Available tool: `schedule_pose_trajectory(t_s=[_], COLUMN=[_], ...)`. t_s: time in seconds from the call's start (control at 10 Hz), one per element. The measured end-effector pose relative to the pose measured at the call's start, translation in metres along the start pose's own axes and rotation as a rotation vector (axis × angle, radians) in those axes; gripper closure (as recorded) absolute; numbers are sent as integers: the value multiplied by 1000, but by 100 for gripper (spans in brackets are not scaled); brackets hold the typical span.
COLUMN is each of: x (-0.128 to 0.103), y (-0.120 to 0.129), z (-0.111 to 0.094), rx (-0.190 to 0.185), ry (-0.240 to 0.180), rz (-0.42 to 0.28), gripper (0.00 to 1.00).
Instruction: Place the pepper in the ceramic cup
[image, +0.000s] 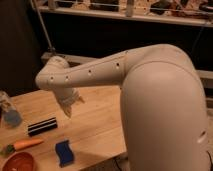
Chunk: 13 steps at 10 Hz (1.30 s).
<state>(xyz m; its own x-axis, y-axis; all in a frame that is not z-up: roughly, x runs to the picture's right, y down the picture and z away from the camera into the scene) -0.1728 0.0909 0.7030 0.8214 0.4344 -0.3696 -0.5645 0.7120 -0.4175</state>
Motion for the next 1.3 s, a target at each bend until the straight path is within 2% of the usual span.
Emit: schedule_pose_trajectory(t_s=[0.4, 0.5, 0.8, 1.1, 1.3], x=[-15, -18, -32, -46, -47], y=[49, 57, 71, 99, 106], z=[3, 4, 5, 10, 12], rx=[-38, -48, -94, -188, -205], ry=[42, 50, 29, -35, -46], rz=[-377, -436, -482, -504, -512], gripper=[35, 35, 35, 35, 35])
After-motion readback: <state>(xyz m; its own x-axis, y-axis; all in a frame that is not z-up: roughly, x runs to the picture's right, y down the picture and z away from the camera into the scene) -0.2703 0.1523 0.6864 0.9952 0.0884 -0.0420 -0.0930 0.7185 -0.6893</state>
